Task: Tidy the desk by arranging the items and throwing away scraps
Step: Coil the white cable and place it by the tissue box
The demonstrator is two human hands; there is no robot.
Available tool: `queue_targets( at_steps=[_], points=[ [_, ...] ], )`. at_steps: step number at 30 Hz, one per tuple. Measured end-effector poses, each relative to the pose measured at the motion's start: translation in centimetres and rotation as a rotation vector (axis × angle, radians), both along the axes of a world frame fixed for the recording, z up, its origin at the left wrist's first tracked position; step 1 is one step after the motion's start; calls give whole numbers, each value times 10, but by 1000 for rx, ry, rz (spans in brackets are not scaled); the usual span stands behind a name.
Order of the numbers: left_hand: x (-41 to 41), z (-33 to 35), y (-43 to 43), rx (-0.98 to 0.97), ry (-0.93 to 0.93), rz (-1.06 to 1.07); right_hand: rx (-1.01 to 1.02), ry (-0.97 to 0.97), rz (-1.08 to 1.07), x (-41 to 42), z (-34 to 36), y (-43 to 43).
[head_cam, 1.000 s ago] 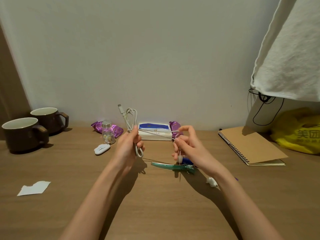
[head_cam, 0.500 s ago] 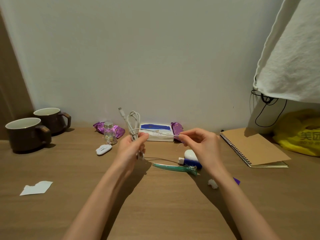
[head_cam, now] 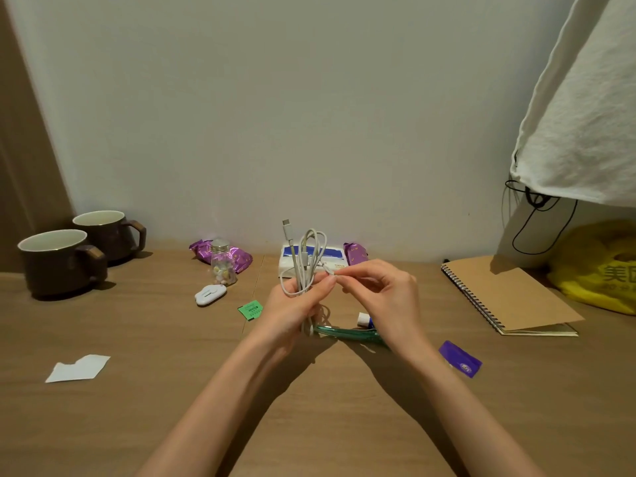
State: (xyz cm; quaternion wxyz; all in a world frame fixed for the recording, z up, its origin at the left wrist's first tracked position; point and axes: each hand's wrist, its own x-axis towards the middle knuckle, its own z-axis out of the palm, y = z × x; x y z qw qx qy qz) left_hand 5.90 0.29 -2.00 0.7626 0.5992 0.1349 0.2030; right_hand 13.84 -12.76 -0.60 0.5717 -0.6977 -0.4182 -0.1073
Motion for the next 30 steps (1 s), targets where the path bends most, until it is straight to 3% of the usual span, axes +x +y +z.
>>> queue_targets(
  at_steps=[9, 17, 23, 30],
  points=[
    [0, 3, -2, 3, -56, 38, -23, -5, 12, -3, -1, 1],
    [1, 7, 25, -214, -130, 302, -82, -207, -289, 16, 4, -13],
    [5, -3, 29, 85, -17, 446, -124, -238, -414, 23, 6, -21],
    [4, -5, 34, 200, 76, 498, -187, -259, -428, 23, 5, -20]
  ],
)
